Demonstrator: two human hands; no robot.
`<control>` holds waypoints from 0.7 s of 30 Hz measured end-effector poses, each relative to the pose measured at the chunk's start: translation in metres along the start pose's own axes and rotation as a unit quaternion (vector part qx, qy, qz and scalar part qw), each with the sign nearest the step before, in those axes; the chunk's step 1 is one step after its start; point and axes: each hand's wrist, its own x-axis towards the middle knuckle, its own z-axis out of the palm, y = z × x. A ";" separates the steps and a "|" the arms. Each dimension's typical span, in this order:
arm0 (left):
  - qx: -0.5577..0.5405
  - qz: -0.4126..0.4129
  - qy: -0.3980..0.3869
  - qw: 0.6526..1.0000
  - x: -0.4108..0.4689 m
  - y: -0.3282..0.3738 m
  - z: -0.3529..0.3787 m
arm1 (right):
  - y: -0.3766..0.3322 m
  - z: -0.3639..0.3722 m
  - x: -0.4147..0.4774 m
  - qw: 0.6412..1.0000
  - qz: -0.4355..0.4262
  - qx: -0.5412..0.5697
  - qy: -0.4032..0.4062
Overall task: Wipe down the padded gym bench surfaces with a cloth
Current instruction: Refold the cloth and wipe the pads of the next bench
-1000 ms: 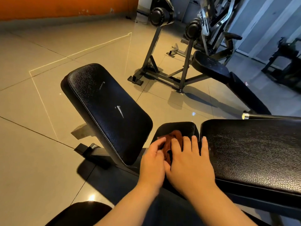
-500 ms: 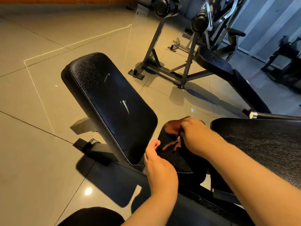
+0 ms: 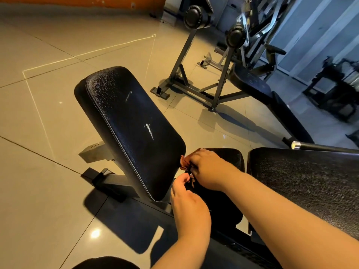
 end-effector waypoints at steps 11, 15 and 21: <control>-0.002 0.026 0.001 1.000 0.004 -0.009 -0.004 | -0.008 0.002 -0.032 0.999 -0.027 -0.008 -0.022; 0.033 0.079 -0.005 0.996 0.003 -0.015 -0.002 | 0.023 -0.017 -0.055 0.997 0.028 -0.029 0.063; 0.137 0.137 -0.090 0.977 -0.012 -0.020 -0.002 | 0.007 -0.008 -0.092 0.996 -0.011 -0.035 0.077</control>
